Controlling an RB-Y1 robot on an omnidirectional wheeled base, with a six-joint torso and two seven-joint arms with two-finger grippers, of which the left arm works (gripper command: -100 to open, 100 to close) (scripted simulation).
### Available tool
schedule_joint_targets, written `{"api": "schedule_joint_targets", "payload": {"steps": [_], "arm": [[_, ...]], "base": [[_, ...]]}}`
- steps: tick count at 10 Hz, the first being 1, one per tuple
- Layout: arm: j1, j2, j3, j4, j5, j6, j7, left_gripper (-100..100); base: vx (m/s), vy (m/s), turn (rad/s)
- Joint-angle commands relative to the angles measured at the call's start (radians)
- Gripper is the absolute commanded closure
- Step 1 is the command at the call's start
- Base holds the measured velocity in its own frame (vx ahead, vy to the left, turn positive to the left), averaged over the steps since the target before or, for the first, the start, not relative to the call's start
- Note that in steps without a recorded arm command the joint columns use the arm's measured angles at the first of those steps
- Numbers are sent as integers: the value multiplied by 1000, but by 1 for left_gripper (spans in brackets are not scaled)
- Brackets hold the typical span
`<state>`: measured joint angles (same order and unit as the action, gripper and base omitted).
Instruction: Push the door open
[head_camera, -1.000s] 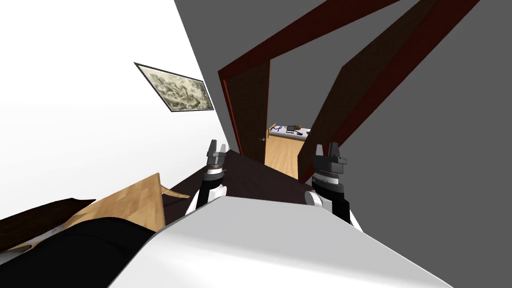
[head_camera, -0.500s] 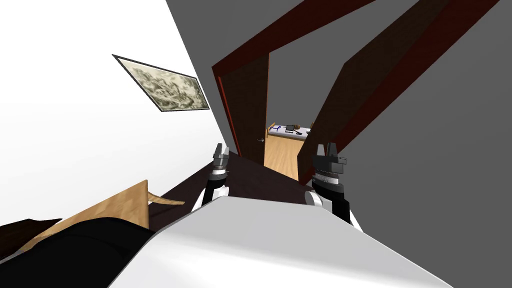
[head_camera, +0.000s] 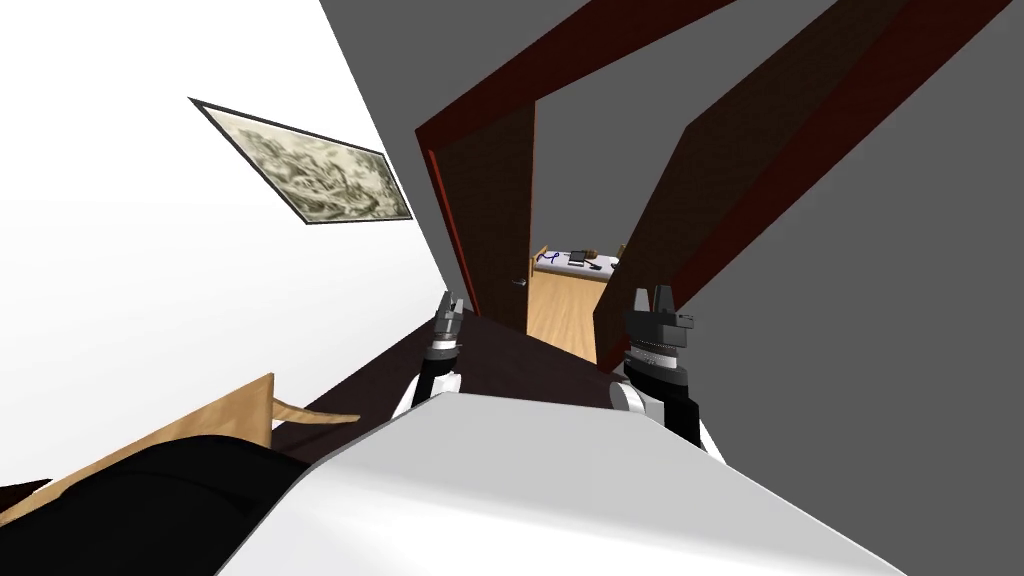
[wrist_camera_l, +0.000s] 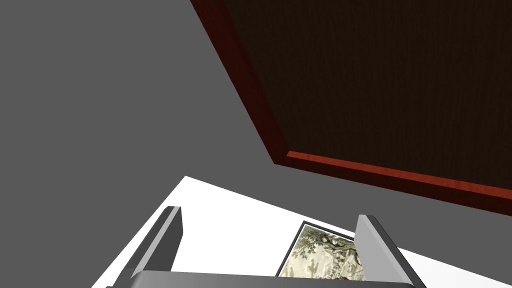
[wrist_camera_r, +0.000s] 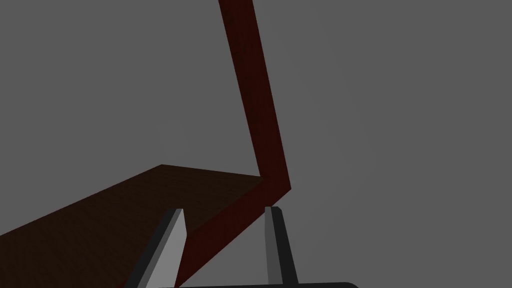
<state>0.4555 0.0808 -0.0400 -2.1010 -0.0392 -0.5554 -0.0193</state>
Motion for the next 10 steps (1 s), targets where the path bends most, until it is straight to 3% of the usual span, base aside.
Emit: {"api": "schedule_joint_targets", "payload": {"steps": [1,10], "arm": [[-11,1,-6,32,-1,-2,1,-100],[-65,11,-34,237,1,-35,10,-100]], "base": [[104,22,-45],[99,20,-51]]}}
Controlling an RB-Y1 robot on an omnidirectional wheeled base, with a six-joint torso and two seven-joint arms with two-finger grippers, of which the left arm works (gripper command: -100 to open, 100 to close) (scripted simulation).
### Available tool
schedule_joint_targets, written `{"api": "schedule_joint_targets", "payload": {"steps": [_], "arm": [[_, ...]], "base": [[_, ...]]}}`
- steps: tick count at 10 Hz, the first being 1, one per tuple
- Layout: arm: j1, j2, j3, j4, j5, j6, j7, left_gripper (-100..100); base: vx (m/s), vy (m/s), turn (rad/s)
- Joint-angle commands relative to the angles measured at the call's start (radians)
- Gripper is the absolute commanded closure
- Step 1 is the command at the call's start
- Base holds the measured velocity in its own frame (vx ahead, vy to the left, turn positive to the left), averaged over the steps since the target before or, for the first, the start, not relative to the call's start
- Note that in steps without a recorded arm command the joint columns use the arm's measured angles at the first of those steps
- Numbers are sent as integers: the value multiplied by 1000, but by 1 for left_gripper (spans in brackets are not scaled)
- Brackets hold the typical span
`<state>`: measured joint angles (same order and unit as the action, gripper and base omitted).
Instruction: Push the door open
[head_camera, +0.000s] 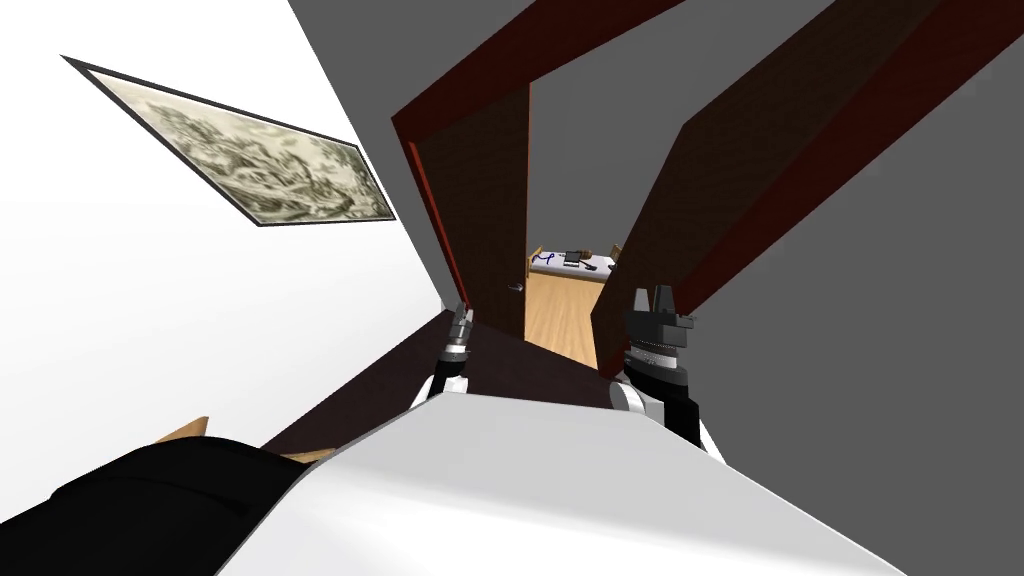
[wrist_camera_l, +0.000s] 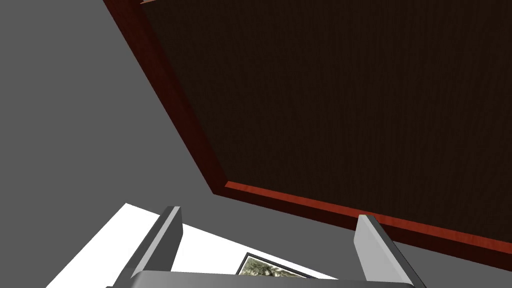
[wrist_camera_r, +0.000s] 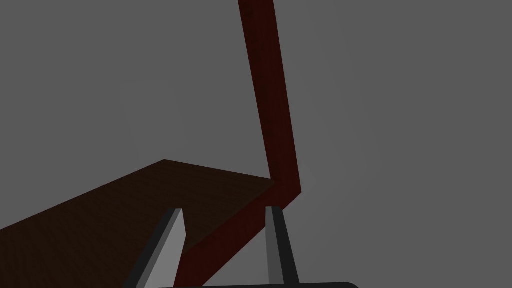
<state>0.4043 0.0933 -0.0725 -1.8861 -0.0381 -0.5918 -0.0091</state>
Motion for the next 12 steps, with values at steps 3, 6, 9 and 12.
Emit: {"api": "schedule_joint_targets", "payload": {"steps": [3,6,9,12], "arm": [[-33,1,-11,95,0,-11,3,-100],[-52,1,-21,170,1,-23,7,-100],[-72,0,-31,245,2,-35,10,-100],[-92,-1,-42,321,2,-47,14,-100]], "base": [[98,12,-55],[90,20,-60],[100,26,-58],[100,30,-54]]}}
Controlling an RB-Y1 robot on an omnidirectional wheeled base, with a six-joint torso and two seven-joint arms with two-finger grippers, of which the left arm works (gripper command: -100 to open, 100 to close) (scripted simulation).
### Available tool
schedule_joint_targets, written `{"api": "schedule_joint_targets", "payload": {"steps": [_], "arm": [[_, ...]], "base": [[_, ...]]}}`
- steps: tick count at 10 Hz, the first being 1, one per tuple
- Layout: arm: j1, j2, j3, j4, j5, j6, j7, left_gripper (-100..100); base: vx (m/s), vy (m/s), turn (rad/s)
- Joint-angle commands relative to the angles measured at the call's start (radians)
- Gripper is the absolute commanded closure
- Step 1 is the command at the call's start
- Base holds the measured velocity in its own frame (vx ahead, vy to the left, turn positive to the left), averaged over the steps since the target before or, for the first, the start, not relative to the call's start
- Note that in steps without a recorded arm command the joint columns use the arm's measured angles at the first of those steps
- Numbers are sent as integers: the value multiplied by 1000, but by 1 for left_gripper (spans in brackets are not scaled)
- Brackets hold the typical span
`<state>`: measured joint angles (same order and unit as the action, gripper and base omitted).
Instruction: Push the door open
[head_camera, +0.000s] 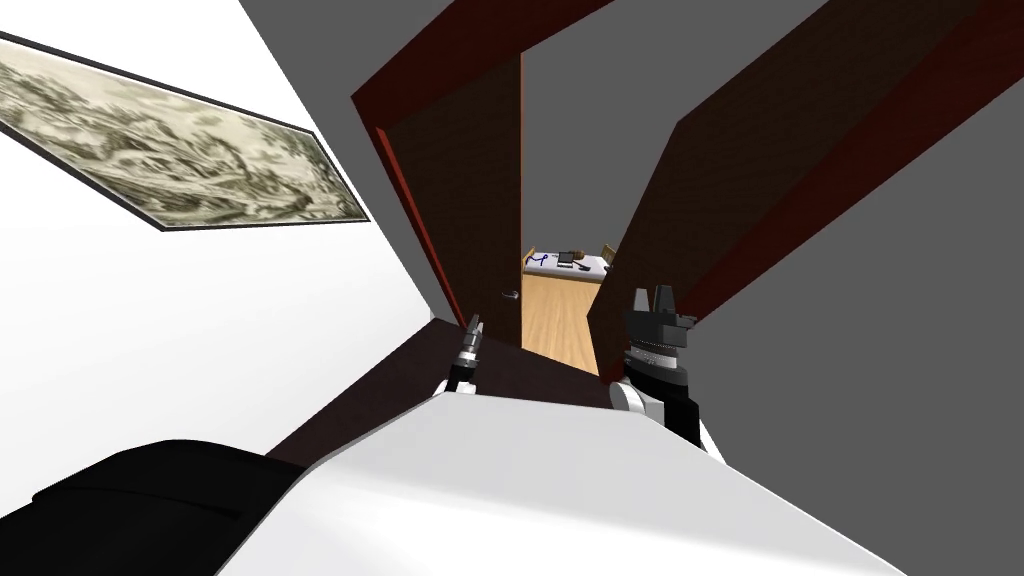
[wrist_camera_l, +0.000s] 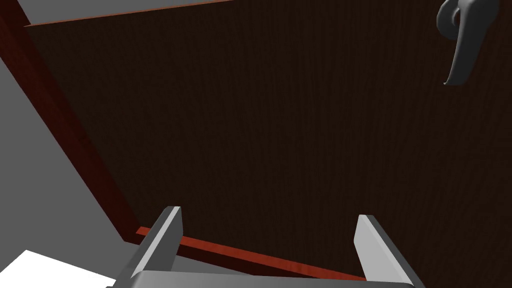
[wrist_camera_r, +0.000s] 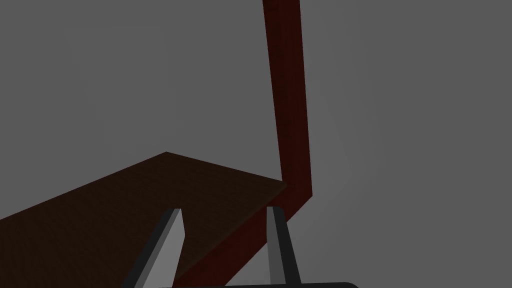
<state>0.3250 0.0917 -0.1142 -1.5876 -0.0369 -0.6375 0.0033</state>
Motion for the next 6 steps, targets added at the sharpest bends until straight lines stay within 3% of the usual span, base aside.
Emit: {"api": "schedule_joint_targets", "payload": {"steps": [1,6], "arm": [[-19,0,-3,47,1,-5,3,-100],[-50,-6,-20,168,2,-25,8,-100]], "base": [[96,46,-50],[92,25,-56]]}}
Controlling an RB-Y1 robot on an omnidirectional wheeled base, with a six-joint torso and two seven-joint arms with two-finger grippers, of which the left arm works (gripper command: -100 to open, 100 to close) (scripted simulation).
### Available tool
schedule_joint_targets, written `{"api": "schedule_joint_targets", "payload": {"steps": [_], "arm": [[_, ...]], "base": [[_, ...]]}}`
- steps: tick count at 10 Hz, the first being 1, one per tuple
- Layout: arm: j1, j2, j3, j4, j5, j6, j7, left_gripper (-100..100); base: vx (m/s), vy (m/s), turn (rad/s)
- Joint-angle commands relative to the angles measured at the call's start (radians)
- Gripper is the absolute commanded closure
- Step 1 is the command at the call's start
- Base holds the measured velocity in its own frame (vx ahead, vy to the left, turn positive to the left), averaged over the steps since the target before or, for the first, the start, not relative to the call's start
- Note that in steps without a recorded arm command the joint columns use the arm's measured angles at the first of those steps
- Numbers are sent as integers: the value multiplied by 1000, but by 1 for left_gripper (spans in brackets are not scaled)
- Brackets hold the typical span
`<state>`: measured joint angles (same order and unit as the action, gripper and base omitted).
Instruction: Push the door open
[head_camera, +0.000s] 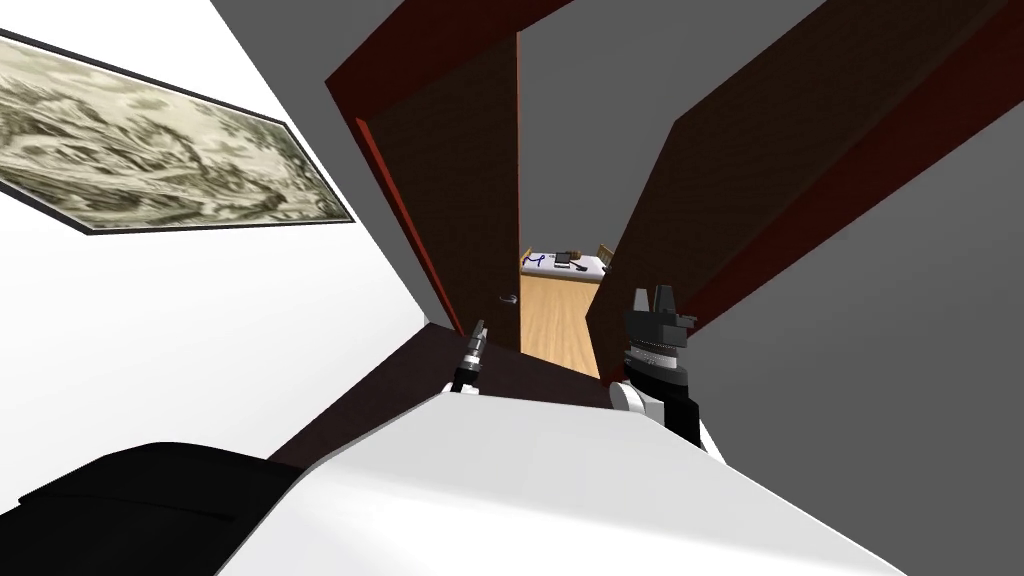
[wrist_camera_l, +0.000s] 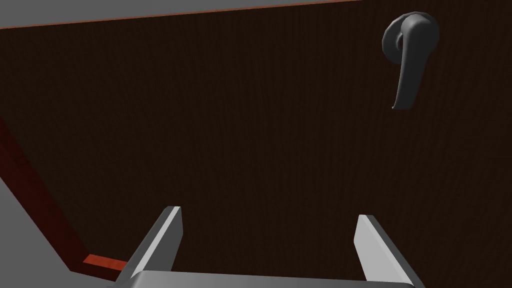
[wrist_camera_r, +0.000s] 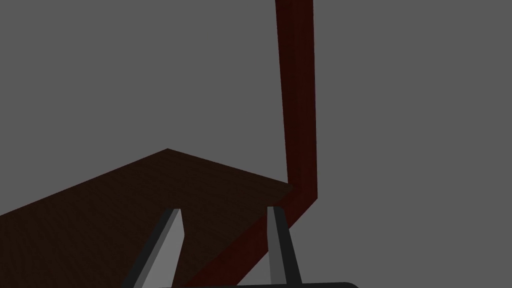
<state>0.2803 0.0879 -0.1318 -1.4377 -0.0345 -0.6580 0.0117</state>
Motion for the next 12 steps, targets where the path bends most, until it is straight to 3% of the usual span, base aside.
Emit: {"api": "schedule_joint_targets", "payload": {"steps": [1,10,12], "arm": [[-12,-4,-5,41,0,-8,1,-100],[-62,-20,-31,231,2,-39,10,-100],[-80,-29,-41,301,2,-50,13,-100]], "base": [[89,29,-57],[95,31,-48],[117,38,-73]]}}
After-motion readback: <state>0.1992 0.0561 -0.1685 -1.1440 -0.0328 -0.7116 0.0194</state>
